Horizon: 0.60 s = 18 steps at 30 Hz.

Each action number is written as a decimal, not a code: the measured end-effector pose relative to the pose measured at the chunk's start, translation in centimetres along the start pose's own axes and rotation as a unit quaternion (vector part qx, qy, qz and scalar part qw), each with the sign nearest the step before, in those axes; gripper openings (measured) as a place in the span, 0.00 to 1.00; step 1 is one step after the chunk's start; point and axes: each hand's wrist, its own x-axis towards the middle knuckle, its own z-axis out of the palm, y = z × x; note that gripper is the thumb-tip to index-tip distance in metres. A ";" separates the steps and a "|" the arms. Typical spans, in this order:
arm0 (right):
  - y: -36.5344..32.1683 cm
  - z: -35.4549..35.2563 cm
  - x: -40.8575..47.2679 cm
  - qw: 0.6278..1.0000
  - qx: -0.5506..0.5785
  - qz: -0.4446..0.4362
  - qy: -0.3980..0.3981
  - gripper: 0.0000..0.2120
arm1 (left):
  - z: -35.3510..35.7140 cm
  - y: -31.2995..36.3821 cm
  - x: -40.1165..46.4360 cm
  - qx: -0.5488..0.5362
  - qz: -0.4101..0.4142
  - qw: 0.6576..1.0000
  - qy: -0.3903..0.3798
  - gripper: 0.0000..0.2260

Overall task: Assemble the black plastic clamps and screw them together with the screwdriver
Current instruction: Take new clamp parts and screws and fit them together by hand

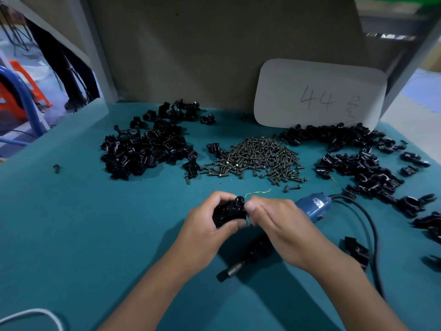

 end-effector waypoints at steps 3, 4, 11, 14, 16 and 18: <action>2.3 -2.5 2.7 0.995 -0.069 0.052 0.055 0.20 | -0.1 0.2 0.3 -0.129 -0.057 0.990 0.004 0.11; 3.5 -3.5 3.7 0.987 -0.128 0.079 0.054 0.16 | -0.1 0.3 0.5 -0.180 -0.070 0.981 0.007 0.11; 8.3 -4.5 7.3 0.904 -0.352 0.225 -0.094 0.13 | -1.0 0.0 0.8 -0.455 -0.134 0.880 -0.012 0.20; 8.8 -4.1 7.3 0.904 -0.351 0.229 -0.080 0.08 | -1.2 -0.3 0.9 -0.480 -0.129 0.867 -0.030 0.19; 9.1 -3.7 7.0 0.908 -0.354 0.216 -0.056 0.07 | -1.3 -0.3 1.0 -0.486 -0.128 0.864 -0.038 0.19; 9.2 -3.4 6.8 0.926 -0.319 0.199 -0.040 0.09 | -1.3 -0.3 1.0 -0.486 -0.130 0.863 -0.043 0.18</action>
